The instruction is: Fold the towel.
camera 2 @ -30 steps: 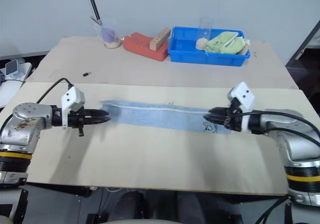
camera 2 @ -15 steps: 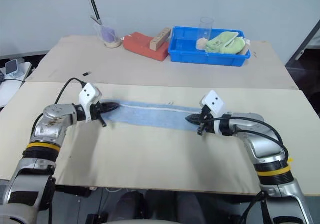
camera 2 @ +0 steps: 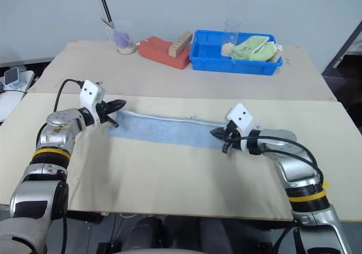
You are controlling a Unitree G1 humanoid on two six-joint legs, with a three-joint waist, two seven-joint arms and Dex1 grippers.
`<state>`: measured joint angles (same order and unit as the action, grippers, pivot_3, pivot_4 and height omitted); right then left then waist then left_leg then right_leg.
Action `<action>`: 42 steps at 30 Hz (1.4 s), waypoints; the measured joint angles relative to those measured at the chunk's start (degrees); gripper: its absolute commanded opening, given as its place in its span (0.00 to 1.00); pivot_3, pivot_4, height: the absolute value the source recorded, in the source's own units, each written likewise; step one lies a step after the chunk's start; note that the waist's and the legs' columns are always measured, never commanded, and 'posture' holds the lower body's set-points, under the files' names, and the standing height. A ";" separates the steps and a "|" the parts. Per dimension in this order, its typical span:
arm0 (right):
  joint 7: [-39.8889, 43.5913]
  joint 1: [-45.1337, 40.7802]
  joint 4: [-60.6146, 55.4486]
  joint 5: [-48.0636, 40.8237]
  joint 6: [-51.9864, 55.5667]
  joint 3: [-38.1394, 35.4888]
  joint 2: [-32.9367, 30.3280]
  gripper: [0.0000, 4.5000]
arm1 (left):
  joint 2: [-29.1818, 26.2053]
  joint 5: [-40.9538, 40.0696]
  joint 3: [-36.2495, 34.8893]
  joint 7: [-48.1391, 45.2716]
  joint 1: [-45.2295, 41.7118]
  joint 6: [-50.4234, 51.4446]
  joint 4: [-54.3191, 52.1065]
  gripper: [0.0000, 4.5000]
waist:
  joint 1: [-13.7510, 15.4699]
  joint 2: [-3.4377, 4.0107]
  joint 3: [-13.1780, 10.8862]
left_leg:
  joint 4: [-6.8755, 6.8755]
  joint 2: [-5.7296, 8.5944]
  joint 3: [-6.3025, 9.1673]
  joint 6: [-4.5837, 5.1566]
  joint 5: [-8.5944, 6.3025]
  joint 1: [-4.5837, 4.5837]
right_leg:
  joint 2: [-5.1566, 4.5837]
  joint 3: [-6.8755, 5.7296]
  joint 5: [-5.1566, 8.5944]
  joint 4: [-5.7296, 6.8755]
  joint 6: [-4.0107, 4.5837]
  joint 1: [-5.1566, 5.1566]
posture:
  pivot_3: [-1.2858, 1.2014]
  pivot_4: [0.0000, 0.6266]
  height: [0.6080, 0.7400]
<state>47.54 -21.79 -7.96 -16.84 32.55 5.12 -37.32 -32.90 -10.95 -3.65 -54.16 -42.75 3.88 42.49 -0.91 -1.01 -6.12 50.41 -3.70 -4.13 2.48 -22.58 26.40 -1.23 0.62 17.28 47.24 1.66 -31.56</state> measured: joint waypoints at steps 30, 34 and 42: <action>-5.25 7.55 -5.60 -0.89 2.40 -10.80 -2.12 0.21 | 0.97 -0.96 2.23 -4.69 2.54 0.05 -6.93 0.00 | -0.14 -0.01 -0.02 | 0.09 0.00 0.36 0.02 0.00 0.03 | 0.09 -0.03 0.12 -0.01 -0.02 0.22 | 0.52 0.24 0.36; -6.16 11.63 -8.59 -4.06 7.06 -17.03 -4.01 0.51 | -6.61 -6.43 2.52 -14.09 11.81 7.07 -26.85 0.30 | -0.05 0.00 -0.04 | 0.04 -0.10 0.38 0.01 0.00 -0.04 | 0.16 -0.03 0.19 0.01 0.04 0.28 | 0.52 0.24 0.36; -12.62 17.15 -10.67 -4.36 12.01 -19.59 -2.19 0.99 | -15.59 -14.62 3.62 -23.73 18.52 18.58 -50.53 0.99 | 0.35 0.03 -0.05 | 0.05 -0.10 0.39 0.01 0.00 -0.10 | 0.48 0.24 0.37 -0.02 0.25 0.37 | 0.52 0.24 0.36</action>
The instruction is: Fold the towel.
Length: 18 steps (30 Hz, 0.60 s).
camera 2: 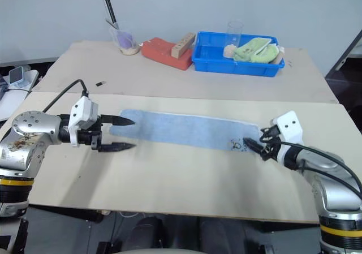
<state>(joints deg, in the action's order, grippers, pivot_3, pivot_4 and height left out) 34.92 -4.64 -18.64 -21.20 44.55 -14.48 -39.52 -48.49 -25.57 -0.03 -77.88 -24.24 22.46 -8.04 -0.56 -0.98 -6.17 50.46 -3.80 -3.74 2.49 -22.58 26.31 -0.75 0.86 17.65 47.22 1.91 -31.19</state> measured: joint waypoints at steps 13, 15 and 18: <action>-10.64 0.13 -0.39 -1.02 4.85 -0.69 9.34 0.99 | 2.36 -9.15 -0.16 0.59 -2.84 5.11 -7.53 0.99 | -0.42 0.01 -0.01 | -0.10 -0.06 0.06 0.00 0.00 0.07 | 0.38 0.15 -0.08 -0.01 -0.14 0.02 | 0.52 0.24 0.36; -12.55 -0.68 -0.02 -2.13 6.46 -1.63 11.50 0.99 | 2.41 -9.19 -0.15 0.40 -2.77 4.73 -7.52 0.99 | -0.43 0.03 -0.02 | -0.10 -0.06 0.06 0.00 0.00 0.06 | 0.38 0.16 -0.08 0.00 -0.13 0.02 | 0.52 0.24 0.36; -14.74 -1.47 0.21 -2.97 8.30 -3.66 13.17 0.99 | 2.50 -9.20 -0.15 0.50 -2.77 4.25 -7.52 0.99 | -0.33 0.04 -0.02 | -0.09 -0.04 0.05 0.00 0.00 -0.03 | 0.39 0.16 -0.07 -0.01 -0.12 0.02 | 0.52 0.24 0.36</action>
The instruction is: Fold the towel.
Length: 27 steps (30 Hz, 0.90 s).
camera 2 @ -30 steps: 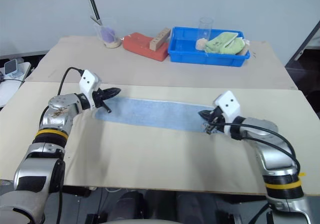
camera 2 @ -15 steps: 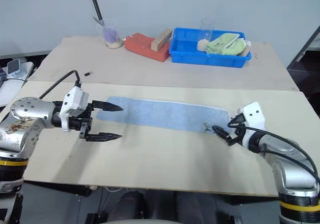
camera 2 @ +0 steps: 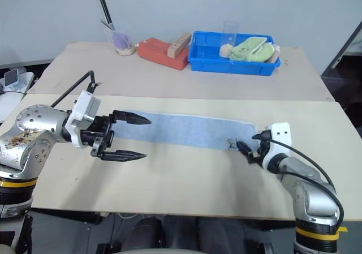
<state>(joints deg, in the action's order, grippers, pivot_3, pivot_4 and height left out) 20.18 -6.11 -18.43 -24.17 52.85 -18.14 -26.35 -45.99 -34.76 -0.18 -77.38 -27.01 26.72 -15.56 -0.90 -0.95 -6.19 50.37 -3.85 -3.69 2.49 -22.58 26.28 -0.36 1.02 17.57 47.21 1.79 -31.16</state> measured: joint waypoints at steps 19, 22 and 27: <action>0.84 0.36 -1.31 -1.31 1.23 2.08 -0.76 0.00 | 0.65 0.24 0.42 0.98 2.01 -0.36 -1.32 1.00 | -0.15 -0.01 0.00 | -0.09 -0.01 0.06 0.00 0.00 0.03 | 0.07 0.06 0.05 0.00 0.09 0.01 | 0.52 0.24 0.36; 2.50 0.13 0.98 -0.81 -0.01 1.94 -4.37 0.00 | 0.66 0.21 0.41 1.73 2.23 -0.21 -1.32 1.00 | -0.08 0.03 -0.03 | -0.06 0.04 0.05 0.00 0.00 -0.03 | 0.05 0.08 0.05 -0.02 0.09 -0.01 | 0.52 0.24 0.36; 10.23 -2.81 10.69 -0.20 -2.58 0.35 -17.14 0.00 | 0.65 0.13 0.39 2.61 2.23 -0.14 -1.37 1.00 | 0.24 0.10 -0.09 | -0.03 0.16 -0.07 0.00 0.00 0.03 | 0.02 0.23 0.17 -0.11 0.21 -0.01 | 0.52 0.24 0.36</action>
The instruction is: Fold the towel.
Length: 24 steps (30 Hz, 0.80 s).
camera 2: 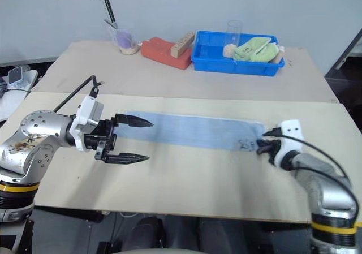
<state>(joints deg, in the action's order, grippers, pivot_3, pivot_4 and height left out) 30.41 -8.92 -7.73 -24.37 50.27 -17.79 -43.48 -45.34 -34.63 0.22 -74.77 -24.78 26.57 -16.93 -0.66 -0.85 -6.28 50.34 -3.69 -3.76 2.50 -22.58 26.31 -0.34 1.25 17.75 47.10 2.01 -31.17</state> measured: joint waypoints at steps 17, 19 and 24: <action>6.90 -15.75 -6.43 -4.62 9.22 16.07 4.18 0.00 | 0.58 -0.02 0.08 2.56 -0.51 0.16 -0.25 1.00 | -0.34 -0.04 -0.05 | -0.32 -0.16 0.10 0.00 0.00 -0.14 | 1.01 1.15 -0.10 -0.01 -0.18 -0.03 | 0.52 0.24 0.36; 5.63 -17.22 -5.70 -4.18 9.35 17.52 6.52 0.00 | 0.54 -0.02 -0.08 3.23 -0.21 0.31 -0.30 1.00 | -0.19 -0.03 -0.05 | -0.28 -0.17 0.09 0.00 0.01 -0.12 | 0.98 1.21 -0.10 -0.03 -0.21 -0.04 | 0.52 0.24 0.36; 3.61 -19.49 -5.13 -3.88 9.64 18.73 10.50 0.00 | 0.53 -0.01 -0.13 4.57 0.61 1.04 -1.29 1.00 | -0.14 -0.03 -0.05 | -0.26 -0.14 0.09 0.00 0.00 -0.10 | 0.96 1.22 -0.10 -0.07 -0.26 -0.03 | 0.52 0.24 0.36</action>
<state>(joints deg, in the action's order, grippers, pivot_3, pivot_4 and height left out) 34.02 -28.41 -12.86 -28.25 59.91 0.95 -32.98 -44.81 -34.63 0.08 -70.20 -24.17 27.61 -18.22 -0.80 -0.87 -6.33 50.08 -3.83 -3.67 2.49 -22.57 26.21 0.61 2.47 17.64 47.03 1.74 -31.20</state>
